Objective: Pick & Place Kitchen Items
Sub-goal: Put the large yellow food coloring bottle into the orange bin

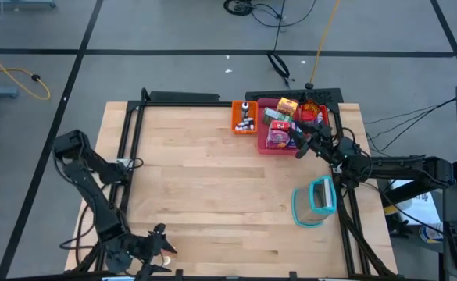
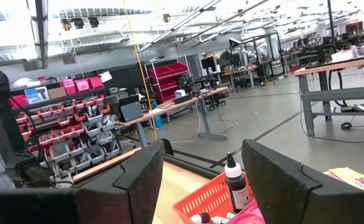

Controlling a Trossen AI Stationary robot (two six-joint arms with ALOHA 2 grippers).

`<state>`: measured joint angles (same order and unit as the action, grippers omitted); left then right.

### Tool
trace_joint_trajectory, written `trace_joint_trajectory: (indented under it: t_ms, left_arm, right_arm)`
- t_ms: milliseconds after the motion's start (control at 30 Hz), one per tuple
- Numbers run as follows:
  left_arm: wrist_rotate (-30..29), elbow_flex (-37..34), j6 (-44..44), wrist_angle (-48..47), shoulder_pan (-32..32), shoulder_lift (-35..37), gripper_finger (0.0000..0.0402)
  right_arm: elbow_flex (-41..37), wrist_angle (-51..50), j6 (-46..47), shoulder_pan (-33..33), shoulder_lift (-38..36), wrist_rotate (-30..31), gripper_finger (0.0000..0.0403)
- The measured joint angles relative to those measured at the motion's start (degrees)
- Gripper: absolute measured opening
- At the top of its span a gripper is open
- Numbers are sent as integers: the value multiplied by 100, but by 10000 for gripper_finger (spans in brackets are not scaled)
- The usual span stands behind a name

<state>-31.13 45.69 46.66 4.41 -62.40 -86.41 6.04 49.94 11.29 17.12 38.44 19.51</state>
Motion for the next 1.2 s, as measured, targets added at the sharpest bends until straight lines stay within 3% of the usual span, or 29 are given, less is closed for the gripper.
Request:
trace_joint_trajectory:
  t_ms: [433, 700, 833, 1033, 1200]
  left_arm:
    - [-50, 0, 1269, 20, -120, -701, 273]
    - [-190, 0, 1414, 62, -152, -1012, 269]
    - [-196, 0, 1412, 69, -149, -1014, 232]
    - [-197, 0, 1385, 63, -149, -1011, 127]
    - [-258, 2, 1339, 28, -147, -1012, 123]
  right_arm:
    - [0, -2, -1, 0, 2, -7, 210]
    - [0, -5, -1, 0, 4, -10, 210]
    - [0, -5, -2, 0, 4, -11, 210]
    - [0, -8, -1, 0, 4, -13, 210]
    - [0, -95, -2, 0, 7, -13, 210]
